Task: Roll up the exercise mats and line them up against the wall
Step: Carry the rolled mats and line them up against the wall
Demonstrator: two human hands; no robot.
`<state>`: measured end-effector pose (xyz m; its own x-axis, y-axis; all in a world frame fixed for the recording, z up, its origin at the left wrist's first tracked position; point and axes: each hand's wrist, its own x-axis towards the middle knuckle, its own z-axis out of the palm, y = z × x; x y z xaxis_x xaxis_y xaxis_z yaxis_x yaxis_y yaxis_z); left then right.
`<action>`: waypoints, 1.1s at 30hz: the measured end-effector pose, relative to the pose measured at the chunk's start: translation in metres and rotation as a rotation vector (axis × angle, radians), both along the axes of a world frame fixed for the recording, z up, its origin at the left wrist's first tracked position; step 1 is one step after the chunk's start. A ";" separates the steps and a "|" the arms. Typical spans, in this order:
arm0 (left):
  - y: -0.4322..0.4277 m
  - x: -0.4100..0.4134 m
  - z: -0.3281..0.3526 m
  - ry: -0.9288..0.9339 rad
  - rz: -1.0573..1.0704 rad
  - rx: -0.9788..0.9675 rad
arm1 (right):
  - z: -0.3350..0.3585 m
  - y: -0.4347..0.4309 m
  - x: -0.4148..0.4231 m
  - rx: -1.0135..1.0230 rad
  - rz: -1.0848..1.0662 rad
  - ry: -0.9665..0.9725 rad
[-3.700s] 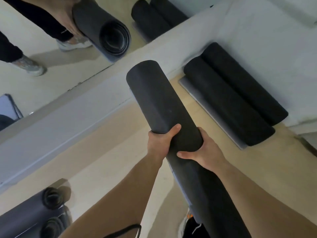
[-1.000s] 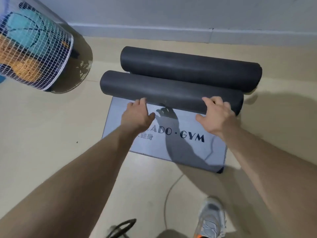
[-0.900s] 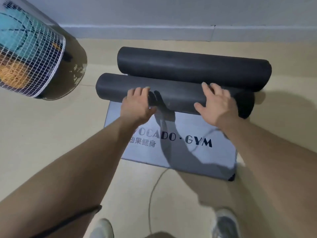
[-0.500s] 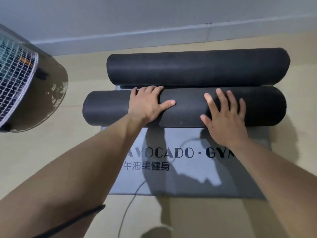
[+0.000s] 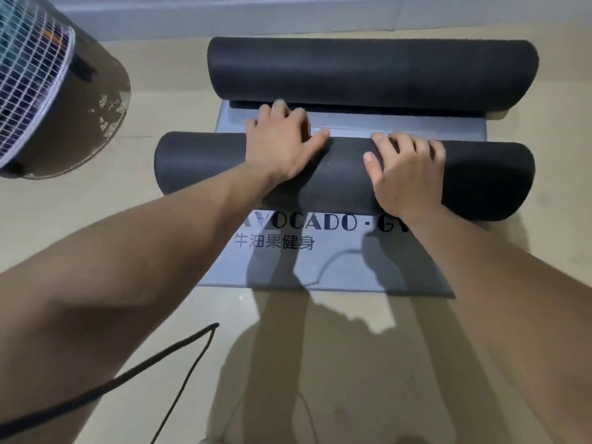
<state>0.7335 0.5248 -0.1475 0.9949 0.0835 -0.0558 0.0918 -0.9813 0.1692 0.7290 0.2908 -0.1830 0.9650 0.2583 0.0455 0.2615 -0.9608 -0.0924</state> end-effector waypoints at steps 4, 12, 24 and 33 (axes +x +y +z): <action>-0.009 -0.007 -0.011 0.144 -0.097 0.039 | 0.005 -0.008 -0.050 -0.048 0.000 0.057; -0.021 -0.135 -0.014 0.080 -0.224 0.244 | 0.036 -0.004 -0.046 0.051 0.061 0.119; 0.003 -0.159 -0.027 0.203 -0.238 0.146 | 0.011 -0.017 -0.169 -0.009 0.035 0.134; 0.029 -0.173 -0.032 0.006 -0.173 -0.079 | 0.015 -0.054 -0.133 -0.102 -0.094 0.234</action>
